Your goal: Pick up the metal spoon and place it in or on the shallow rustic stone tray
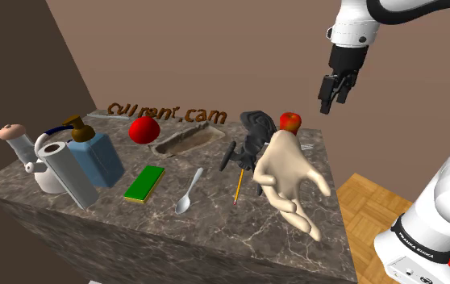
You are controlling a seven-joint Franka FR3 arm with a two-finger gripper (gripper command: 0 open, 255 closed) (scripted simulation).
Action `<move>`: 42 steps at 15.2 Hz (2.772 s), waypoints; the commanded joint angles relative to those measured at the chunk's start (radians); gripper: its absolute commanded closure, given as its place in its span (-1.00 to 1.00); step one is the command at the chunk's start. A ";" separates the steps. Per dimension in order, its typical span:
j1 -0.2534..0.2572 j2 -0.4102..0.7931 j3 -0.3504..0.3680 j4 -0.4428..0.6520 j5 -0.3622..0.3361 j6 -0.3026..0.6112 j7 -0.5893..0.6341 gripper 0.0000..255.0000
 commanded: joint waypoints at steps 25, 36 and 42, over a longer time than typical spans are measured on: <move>-0.031 0.584 0.502 0.155 0.203 0.534 0.971 -1.00; 0.063 1.058 0.508 0.507 -0.085 0.671 1.482 -1.00; 0.097 1.130 0.484 0.526 -0.126 0.723 1.524 -1.00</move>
